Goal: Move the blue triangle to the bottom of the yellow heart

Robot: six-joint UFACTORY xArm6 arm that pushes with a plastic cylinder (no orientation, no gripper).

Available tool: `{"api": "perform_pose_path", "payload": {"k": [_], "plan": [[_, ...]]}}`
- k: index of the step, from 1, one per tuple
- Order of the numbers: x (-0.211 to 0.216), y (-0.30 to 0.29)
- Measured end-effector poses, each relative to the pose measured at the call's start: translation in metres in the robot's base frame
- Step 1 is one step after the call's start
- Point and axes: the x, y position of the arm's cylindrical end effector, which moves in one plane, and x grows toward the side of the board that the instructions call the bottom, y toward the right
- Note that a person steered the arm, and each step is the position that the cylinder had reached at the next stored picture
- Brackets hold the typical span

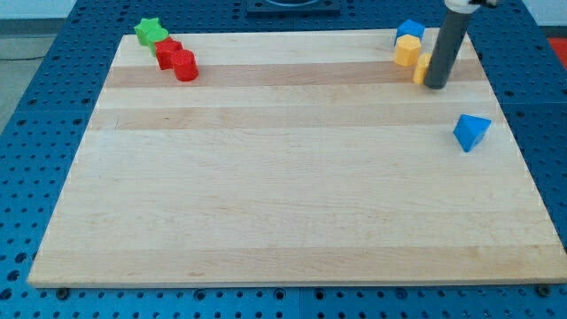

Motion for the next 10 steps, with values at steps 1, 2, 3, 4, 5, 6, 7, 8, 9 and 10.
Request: {"api": "perform_pose_path", "payload": {"k": [1, 2, 3, 4, 5, 6, 7, 8, 9, 10], "plan": [[-0.014, 0.000], [-0.016, 0.012], [-0.008, 0.057], [0.035, 0.084], [0.087, 0.084], [0.138, 0.082], [0.143, 0.038], [0.118, 0.025], [0.100, 0.009], [0.079, -0.007]]}}
